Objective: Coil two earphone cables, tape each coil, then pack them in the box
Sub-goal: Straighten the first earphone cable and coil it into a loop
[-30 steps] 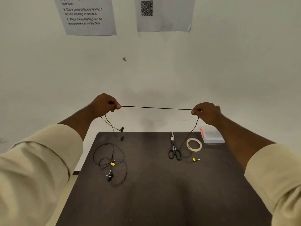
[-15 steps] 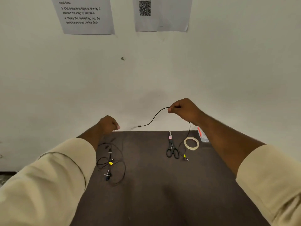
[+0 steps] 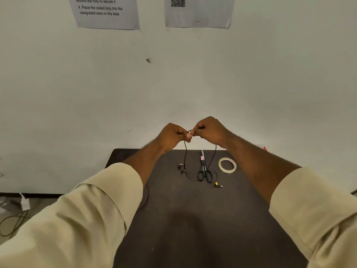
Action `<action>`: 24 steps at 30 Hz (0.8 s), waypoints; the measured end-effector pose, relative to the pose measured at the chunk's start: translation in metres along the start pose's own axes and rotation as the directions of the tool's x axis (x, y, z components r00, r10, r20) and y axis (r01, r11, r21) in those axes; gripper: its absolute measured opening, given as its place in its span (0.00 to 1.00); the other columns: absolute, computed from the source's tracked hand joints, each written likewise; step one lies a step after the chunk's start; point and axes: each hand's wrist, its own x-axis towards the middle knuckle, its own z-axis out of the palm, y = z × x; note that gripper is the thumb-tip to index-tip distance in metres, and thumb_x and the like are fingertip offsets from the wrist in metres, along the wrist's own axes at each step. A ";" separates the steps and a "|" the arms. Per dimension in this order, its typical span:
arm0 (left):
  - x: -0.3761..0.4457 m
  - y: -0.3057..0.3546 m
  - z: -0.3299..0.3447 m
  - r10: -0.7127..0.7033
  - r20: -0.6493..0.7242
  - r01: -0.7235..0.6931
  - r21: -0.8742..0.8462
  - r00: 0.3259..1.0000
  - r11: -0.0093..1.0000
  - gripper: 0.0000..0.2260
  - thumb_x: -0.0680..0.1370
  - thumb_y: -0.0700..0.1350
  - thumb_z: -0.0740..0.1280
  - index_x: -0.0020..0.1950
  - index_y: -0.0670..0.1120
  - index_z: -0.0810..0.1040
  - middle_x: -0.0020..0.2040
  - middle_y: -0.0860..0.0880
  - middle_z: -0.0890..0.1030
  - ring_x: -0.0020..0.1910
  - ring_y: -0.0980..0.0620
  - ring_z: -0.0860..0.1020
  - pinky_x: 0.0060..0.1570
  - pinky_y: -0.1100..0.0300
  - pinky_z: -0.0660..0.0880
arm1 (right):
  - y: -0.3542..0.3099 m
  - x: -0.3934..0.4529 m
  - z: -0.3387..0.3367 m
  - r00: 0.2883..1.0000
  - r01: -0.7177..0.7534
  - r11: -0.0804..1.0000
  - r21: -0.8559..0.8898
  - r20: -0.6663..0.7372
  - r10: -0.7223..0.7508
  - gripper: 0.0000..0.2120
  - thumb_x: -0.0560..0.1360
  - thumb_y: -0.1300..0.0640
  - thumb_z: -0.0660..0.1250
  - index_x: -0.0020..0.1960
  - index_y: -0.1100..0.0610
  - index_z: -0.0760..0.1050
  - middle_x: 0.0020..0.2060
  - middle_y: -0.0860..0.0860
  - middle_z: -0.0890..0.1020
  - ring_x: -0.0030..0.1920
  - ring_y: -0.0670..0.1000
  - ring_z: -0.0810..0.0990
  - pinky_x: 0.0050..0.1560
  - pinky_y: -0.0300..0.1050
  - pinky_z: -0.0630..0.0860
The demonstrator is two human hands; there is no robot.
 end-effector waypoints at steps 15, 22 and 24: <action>0.004 0.030 -0.020 0.068 0.038 -0.072 0.112 0.997 0.991 0.22 0.77 0.48 0.69 0.70 0.45 0.73 0.69 0.49 0.74 0.69 0.52 0.71 0.65 0.60 0.64 | 0.016 -0.007 -0.024 0.998 -0.036 0.969 0.245 -0.050 0.050 0.05 0.72 0.55 0.73 0.40 0.56 0.84 0.26 0.48 0.77 0.23 0.42 0.68 0.25 0.34 0.64; 0.007 0.029 -0.002 0.148 -0.010 -0.144 0.194 0.989 0.970 0.04 0.74 0.48 0.72 0.41 0.49 0.85 0.42 0.50 0.86 0.51 0.50 0.81 0.63 0.41 0.69 | 0.006 -0.003 -0.023 1.000 -0.002 0.982 0.187 -0.004 0.002 0.06 0.73 0.54 0.73 0.40 0.55 0.84 0.24 0.44 0.77 0.26 0.41 0.70 0.28 0.34 0.66; 0.006 0.027 -0.010 0.176 -0.010 -0.168 0.241 0.984 0.956 0.05 0.74 0.48 0.73 0.40 0.49 0.86 0.39 0.53 0.86 0.49 0.53 0.82 0.63 0.42 0.70 | 0.008 -0.004 -0.025 0.999 -0.022 0.981 0.195 0.030 0.016 0.06 0.71 0.52 0.74 0.38 0.53 0.84 0.25 0.45 0.77 0.28 0.45 0.70 0.27 0.37 0.65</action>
